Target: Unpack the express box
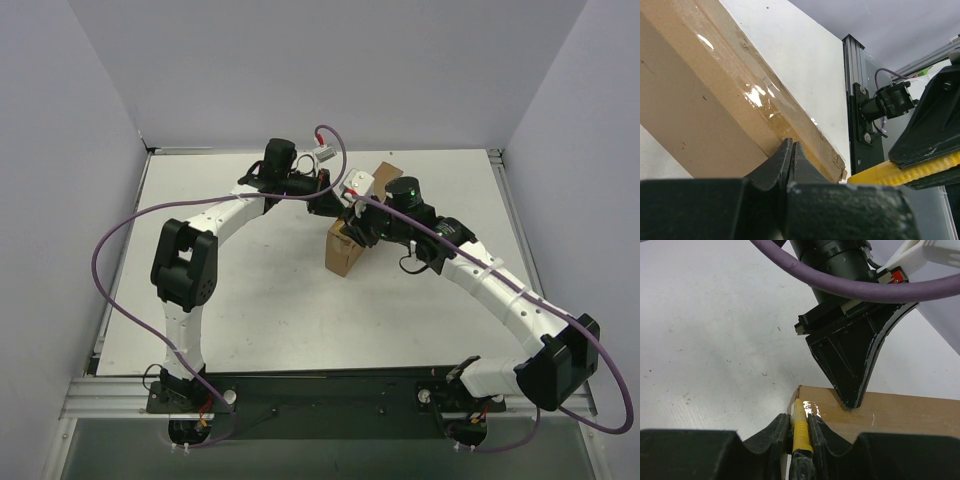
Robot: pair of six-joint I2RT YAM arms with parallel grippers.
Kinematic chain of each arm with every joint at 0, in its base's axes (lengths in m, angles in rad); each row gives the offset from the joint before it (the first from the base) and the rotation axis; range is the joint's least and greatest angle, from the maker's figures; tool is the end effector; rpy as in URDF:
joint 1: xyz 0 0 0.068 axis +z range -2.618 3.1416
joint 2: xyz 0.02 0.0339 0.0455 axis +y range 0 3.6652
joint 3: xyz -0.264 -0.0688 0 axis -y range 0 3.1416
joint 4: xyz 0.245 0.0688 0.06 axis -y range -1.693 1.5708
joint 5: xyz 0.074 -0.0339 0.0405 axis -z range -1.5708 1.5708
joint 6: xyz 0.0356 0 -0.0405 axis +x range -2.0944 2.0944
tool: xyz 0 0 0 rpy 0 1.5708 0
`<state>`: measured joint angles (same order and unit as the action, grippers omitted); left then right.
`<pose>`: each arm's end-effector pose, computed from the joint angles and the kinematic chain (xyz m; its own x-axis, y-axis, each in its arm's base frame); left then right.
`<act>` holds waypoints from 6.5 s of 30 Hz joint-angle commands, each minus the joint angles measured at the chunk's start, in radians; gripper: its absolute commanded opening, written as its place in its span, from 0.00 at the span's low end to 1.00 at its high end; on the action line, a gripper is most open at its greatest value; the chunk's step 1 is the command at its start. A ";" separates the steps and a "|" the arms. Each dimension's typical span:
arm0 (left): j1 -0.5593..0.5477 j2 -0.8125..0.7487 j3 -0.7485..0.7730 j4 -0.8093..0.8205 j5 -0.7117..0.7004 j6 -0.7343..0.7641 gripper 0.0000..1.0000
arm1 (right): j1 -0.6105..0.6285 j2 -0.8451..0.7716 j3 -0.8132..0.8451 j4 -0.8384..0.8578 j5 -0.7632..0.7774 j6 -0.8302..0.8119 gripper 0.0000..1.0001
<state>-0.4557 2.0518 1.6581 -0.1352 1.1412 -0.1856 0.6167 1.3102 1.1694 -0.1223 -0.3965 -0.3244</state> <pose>0.4061 -0.2351 0.2641 -0.6092 0.2130 -0.7639 0.7892 0.0691 -0.6102 0.2418 0.1883 0.3658 0.0659 -0.3137 -0.9472 -0.8616 0.4609 -0.2126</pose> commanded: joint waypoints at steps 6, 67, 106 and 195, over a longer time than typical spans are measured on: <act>0.005 0.038 0.017 -0.079 -0.063 0.058 0.00 | 0.000 0.001 0.010 -0.040 0.021 -0.053 0.00; 0.345 -0.479 -0.210 0.117 -0.167 -0.115 0.40 | -0.403 0.090 -0.633 0.360 0.552 -0.637 0.44; 0.497 -0.395 0.408 -0.092 -0.529 -1.101 0.97 | -0.181 0.438 0.355 -0.304 0.351 0.122 0.92; 0.190 0.045 0.253 -0.604 -0.495 0.321 0.61 | -0.304 0.679 0.486 -0.013 0.052 0.205 0.73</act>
<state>-0.2321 2.0434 1.8153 -0.7704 0.5823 0.2184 0.3145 2.0327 1.7355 -0.1341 -0.2646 -0.0734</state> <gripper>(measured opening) 0.608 0.798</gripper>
